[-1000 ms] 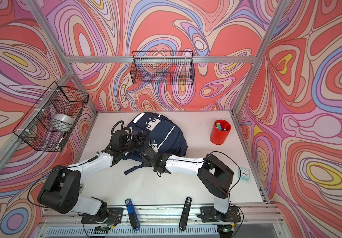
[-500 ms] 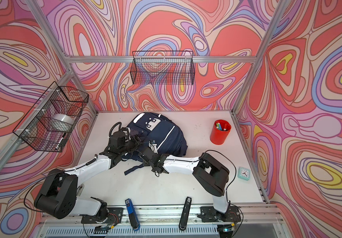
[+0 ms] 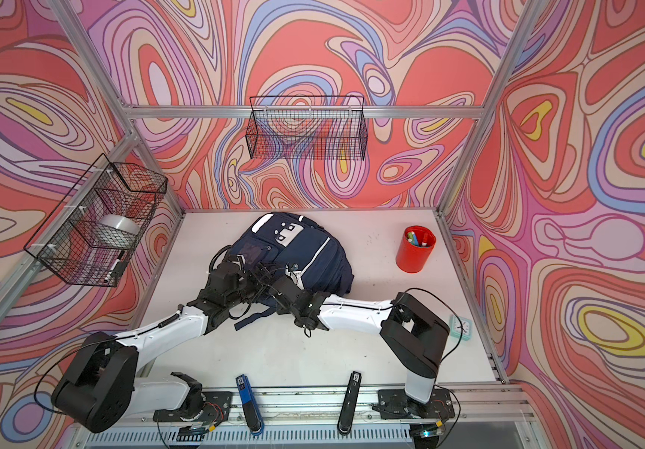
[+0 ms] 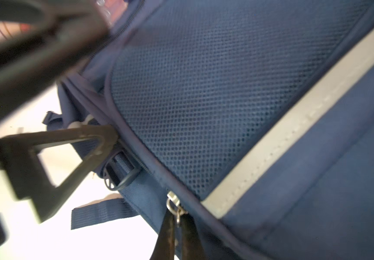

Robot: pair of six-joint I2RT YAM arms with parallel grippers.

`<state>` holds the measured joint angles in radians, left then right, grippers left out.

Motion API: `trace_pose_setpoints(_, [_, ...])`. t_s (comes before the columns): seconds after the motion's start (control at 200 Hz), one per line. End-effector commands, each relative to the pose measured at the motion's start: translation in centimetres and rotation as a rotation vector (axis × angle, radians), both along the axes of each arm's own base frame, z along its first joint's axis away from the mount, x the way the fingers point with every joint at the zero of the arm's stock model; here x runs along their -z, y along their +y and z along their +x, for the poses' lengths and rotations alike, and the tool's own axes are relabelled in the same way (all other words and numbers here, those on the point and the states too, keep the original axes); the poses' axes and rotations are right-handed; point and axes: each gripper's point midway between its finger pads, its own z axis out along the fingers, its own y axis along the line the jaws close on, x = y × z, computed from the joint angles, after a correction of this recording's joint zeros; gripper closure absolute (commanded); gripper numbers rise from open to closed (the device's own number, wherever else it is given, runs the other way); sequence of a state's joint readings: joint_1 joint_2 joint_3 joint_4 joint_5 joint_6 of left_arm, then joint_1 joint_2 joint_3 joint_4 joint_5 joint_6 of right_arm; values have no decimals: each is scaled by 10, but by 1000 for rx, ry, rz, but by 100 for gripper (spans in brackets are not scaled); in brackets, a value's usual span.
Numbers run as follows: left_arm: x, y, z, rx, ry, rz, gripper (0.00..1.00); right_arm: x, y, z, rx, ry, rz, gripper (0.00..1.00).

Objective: Pack books, pencil case, and school supplies into a backpack
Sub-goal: Zip the student bag at the center of the table.

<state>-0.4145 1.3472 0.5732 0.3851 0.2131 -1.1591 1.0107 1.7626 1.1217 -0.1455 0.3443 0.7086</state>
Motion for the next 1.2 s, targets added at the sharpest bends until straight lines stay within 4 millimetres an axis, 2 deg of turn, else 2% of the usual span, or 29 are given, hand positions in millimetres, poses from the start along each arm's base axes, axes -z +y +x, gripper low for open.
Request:
trace_pose_setpoints(0.0, [-1,-10,13,-23,-14,-88,0,-7,2,-2,-36,-15,7,100])
trace_pose_setpoints(0.17, [8,-32,22,38,14,-95,0,0,1,-4,-42,-2,-6,100])
trace_pose_setpoints(0.185, [8,-33,22,41,11,-94,2,1,2,-4,-45,-1,-8,100])
trace_pose_setpoints(0.265, [11,-38,22,41,8,-103,29,0,3,-5,-58,2,-12,100])
trace_pose_setpoints(0.28, [11,-37,22,42,6,-104,38,-2,4,-6,-64,2,-7,100])
trace_pose_setpoints(0.311, [10,-38,22,47,-1,-101,63,-2,5,-7,-74,3,-5,100])
trace_pose_setpoints(0.331, [10,-37,22,45,2,-97,74,-3,4,-7,-78,2,-8,100])
trace_pose_setpoints(0.381, [11,-36,21,48,8,-79,82,-3,3,-9,-90,6,-18,100])
trace_pose_setpoints(0.436, [10,-36,21,55,6,-59,100,-2,0,-12,-98,12,-31,100])
trace_pose_setpoints(0.721, [-4,-15,16,31,-7,2,100,-1,-45,-16,-62,22,-143,100])
trace_pose_setpoints(0.871, [-3,-4,15,13,-1,14,100,3,-51,-22,-137,69,-122,100])
trace_pose_setpoints(1.027, [2,5,14,-1,9,12,100,2,-70,-20,-157,108,-153,100])
trace_pose_setpoints(1.192, [-2,6,15,1,-5,19,100,-2,-83,-17,-200,128,-155,100])
